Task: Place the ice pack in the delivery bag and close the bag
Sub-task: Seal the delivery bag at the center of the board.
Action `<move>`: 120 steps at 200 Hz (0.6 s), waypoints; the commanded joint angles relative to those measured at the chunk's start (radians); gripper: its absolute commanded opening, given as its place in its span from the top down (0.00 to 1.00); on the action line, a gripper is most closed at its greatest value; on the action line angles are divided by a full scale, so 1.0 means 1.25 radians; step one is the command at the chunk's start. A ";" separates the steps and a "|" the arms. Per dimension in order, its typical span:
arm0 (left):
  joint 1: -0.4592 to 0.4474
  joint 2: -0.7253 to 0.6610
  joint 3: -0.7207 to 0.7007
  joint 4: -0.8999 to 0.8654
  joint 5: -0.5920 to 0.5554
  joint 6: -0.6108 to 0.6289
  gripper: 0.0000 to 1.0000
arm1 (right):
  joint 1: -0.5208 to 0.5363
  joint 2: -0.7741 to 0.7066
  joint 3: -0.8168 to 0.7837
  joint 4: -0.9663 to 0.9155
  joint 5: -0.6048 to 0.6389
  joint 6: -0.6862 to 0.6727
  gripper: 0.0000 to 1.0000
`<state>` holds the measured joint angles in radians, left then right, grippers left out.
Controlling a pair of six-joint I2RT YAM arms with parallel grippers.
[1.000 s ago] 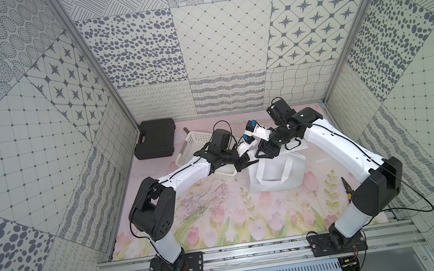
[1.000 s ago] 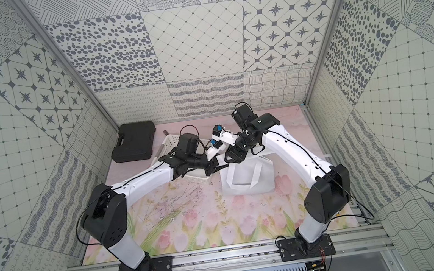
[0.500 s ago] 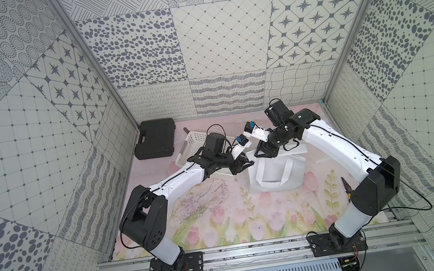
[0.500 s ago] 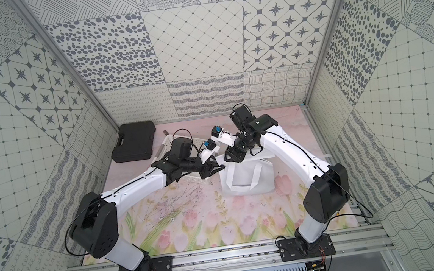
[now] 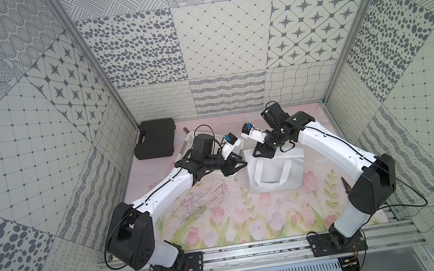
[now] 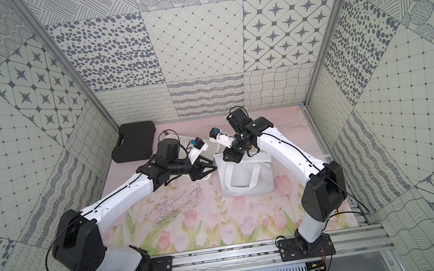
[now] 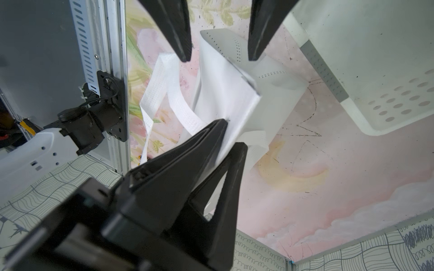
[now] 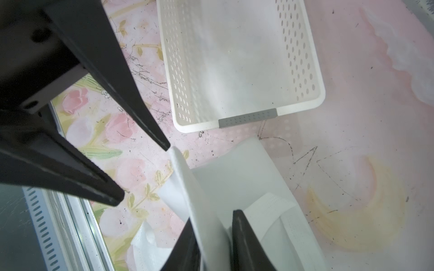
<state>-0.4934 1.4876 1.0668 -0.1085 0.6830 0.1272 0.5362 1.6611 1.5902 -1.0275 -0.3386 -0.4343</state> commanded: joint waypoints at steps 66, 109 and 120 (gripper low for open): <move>0.005 0.120 0.095 0.108 0.128 -0.176 0.59 | 0.013 -0.043 -0.068 -0.011 -0.003 0.008 0.72; -0.003 0.162 0.124 0.125 0.149 -0.188 0.72 | 0.013 -0.046 -0.071 -0.010 -0.001 0.010 0.71; -0.006 0.167 0.125 0.122 0.149 -0.184 0.84 | 0.013 -0.049 -0.070 -0.010 0.002 0.009 0.71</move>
<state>-0.4911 1.6680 1.1938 -0.0174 0.8047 -0.0689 0.5438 1.6146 1.5265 -0.9989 -0.3317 -0.4297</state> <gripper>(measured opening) 0.255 0.291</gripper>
